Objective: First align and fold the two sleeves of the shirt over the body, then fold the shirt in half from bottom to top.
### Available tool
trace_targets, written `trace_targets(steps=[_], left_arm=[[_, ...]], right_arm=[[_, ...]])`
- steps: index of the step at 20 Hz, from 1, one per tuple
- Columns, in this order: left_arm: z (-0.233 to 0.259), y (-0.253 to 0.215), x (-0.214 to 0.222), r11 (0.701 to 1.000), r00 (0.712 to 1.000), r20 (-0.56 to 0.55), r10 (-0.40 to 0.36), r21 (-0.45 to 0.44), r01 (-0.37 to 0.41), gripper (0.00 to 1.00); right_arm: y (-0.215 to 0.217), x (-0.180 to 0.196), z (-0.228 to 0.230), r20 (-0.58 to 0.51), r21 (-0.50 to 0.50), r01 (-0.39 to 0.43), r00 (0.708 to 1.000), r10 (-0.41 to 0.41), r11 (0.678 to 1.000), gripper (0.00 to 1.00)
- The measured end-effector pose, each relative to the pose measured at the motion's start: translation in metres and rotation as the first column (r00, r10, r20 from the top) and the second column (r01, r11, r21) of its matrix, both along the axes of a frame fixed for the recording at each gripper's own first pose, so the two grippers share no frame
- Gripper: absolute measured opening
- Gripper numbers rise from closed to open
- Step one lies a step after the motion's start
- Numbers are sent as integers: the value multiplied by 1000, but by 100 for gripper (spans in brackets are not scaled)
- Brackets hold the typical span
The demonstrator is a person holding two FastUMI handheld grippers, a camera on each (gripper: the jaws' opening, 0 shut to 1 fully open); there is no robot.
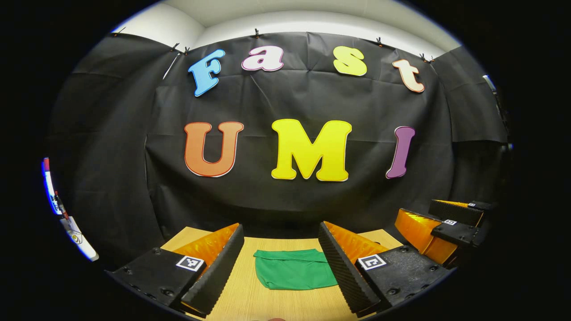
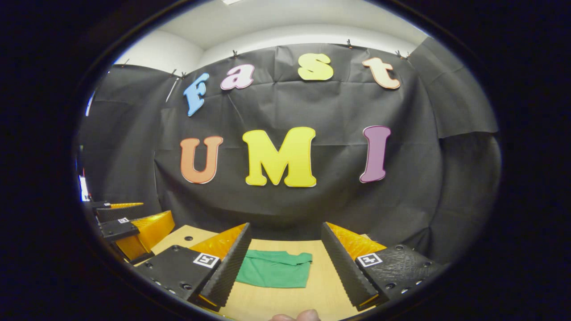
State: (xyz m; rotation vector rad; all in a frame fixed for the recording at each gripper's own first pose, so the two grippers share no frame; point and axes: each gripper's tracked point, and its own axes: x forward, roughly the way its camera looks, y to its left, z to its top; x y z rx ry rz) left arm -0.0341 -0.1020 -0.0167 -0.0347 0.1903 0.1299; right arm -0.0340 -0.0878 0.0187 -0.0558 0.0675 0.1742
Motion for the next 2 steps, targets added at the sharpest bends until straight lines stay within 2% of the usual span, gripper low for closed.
trace_targets(steps=[2], left_arm=[[-2,0,3,1000,1000,1,4,-8,-4,100]], right_arm=[[1,2,5,16,0,-1,1000,1,1000,96]])
